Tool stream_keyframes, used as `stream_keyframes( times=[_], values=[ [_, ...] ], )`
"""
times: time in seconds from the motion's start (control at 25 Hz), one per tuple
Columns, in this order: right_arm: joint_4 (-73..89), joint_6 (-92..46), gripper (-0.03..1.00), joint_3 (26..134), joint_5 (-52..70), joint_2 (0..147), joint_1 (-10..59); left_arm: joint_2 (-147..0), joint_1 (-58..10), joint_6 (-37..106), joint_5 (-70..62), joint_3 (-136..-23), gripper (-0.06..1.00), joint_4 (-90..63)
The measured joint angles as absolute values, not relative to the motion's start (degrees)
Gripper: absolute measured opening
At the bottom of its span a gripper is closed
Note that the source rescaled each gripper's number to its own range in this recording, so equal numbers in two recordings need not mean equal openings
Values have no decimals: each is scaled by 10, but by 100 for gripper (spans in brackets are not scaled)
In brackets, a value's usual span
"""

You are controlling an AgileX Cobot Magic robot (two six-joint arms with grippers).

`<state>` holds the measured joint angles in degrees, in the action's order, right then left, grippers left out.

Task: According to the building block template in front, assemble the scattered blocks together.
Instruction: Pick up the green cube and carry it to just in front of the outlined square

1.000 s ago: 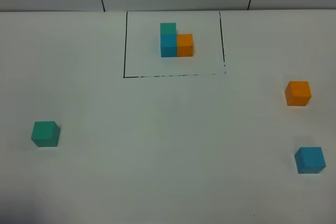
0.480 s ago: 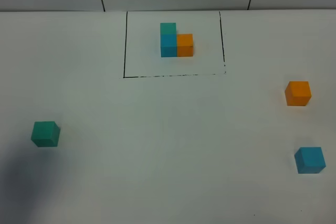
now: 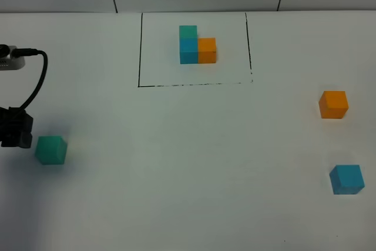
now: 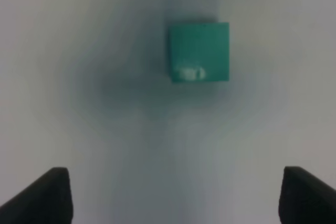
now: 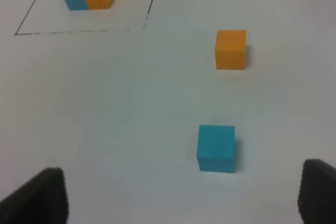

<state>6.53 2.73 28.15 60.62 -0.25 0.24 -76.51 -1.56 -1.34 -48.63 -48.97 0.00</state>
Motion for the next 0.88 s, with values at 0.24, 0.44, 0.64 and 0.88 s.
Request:
stream_keyframes(
  times=[0.24,0.44,0.64,0.88],
  values=[
    [65,27,78,282,606,-2,2,-800,-16,0,-411,-490,67,-6],
    [65,27,78,282,606,-2,2,-815,-16,20,-394,-490,67,-10],
    [65,27,78,282,606,-2,2,-827,-16,26,-391,-488,81,-11],
    [65,27,78,282,606,-2,2,-837,-16,18,-368,-479,100,-19]
  ],
)
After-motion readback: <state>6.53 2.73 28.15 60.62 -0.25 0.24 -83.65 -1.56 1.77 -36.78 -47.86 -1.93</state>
